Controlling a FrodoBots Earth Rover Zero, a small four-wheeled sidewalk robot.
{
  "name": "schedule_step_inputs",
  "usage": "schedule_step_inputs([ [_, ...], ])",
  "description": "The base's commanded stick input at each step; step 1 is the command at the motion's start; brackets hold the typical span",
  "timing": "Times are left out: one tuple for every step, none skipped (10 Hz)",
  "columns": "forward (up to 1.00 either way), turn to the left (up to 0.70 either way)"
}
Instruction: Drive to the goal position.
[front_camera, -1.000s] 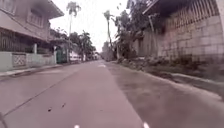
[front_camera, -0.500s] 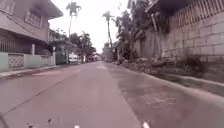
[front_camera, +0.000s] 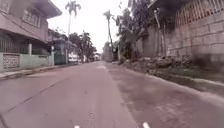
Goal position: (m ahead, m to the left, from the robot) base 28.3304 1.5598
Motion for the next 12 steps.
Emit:
schedule_step_inputs([
  [0.70, 0.00],
  [0.70, 0.00],
  [0.70, 0.00],
  [0.70, 0.00],
  [0.70, 0.00],
  [0.70, 0.00],
  [0.70, 0.00],
  [0.70, 0.00],
  [0.70, 0.00],
  [0.70, 0.00],
  [0.70, 0.00],
  [0.70, 0.00],
])
